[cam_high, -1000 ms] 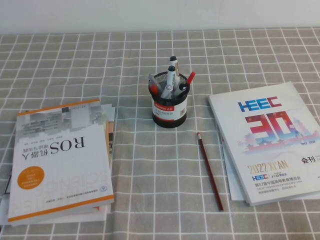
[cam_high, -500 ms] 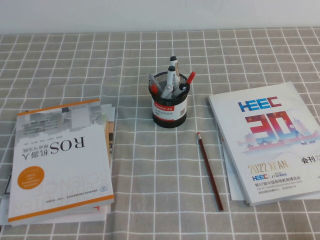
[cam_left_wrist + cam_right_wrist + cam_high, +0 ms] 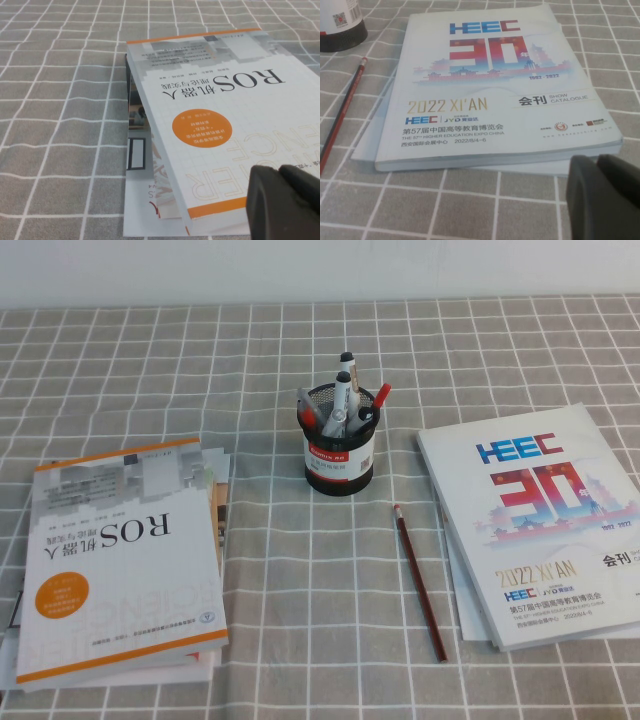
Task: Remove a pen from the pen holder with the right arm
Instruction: 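Take a marker out of the pen holder and lay it on the table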
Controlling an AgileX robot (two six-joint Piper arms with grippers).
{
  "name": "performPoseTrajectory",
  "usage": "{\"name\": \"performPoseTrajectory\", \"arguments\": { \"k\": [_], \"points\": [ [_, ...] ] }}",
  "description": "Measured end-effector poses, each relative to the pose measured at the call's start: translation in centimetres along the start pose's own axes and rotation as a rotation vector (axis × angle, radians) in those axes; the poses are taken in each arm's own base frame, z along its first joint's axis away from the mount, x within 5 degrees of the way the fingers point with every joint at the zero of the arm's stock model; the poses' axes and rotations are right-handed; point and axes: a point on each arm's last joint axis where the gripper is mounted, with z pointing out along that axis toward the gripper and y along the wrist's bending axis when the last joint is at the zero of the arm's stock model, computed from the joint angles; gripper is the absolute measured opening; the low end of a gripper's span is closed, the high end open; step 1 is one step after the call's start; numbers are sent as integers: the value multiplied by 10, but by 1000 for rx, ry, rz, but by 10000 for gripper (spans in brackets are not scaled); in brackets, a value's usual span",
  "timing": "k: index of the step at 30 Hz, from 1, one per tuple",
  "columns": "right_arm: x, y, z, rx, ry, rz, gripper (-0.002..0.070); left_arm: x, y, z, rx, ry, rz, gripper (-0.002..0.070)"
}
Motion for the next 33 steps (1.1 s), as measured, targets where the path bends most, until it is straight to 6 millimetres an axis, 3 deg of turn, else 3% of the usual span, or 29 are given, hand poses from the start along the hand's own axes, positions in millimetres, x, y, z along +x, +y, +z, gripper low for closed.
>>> {"name": "performPoseTrajectory", "arguments": {
  "k": [13,24,30,33],
  "points": [
    [-7,3,0,-34,-74,120,-12,0,0,0,0,0,0,-4],
    [-17,6,-2,-94,-172,364,-12,0,0,0,0,0,0,-4],
    [-24,8,-3,-173,-222,676,-12,0,0,0,0,0,0,-4],
    [-25,7,-4,-172,-239,675,-12,0,0,0,0,0,0,-4]
  ]
}}
